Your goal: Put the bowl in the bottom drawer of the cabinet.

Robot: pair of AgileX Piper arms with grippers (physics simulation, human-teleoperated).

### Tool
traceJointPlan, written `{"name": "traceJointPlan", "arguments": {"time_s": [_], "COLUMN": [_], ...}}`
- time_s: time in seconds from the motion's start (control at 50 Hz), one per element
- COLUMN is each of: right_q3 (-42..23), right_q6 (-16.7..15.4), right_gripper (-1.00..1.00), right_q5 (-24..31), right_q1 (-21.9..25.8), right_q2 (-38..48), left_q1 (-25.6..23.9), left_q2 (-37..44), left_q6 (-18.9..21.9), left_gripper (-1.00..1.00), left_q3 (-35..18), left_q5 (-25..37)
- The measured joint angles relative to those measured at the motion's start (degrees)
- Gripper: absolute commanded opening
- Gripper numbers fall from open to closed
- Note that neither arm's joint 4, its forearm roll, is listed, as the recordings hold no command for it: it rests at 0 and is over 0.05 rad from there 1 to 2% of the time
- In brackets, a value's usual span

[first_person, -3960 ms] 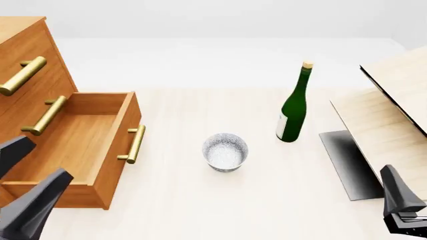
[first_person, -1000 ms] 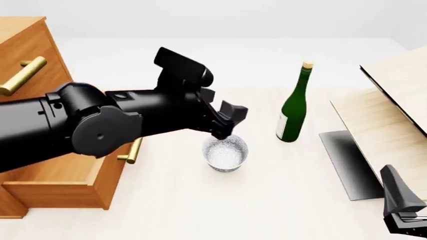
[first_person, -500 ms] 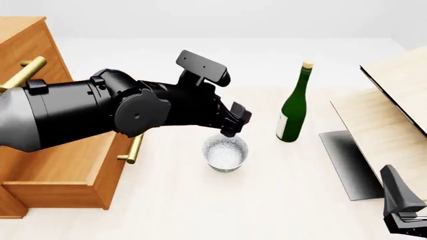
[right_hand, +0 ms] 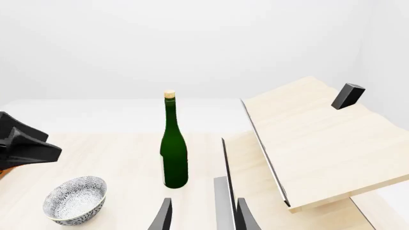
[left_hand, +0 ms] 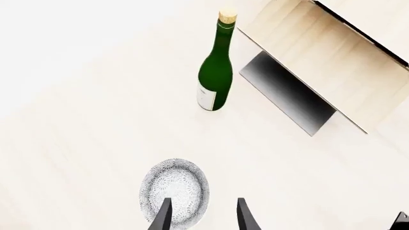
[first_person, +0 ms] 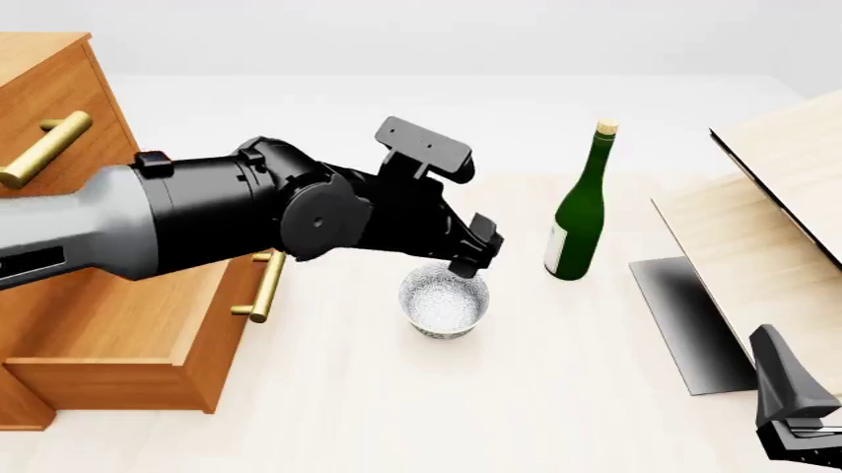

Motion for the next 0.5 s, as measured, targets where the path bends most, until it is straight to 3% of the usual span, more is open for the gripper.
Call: {"name": "traceJointPlan", "arguments": {"time_s": [0.5], "right_q3": [0.00], "right_q6": [0.00], "right_gripper": [1.00], "right_q5": [0.00], "right_q1": [0.00], "right_q2": [0.00], "left_q1": [-1.97], "left_q2": [8.45], "left_q6": [-3.79], "left_gripper": [1.00], "left_q3": [-3.34], "left_q5": [-1.11]}}
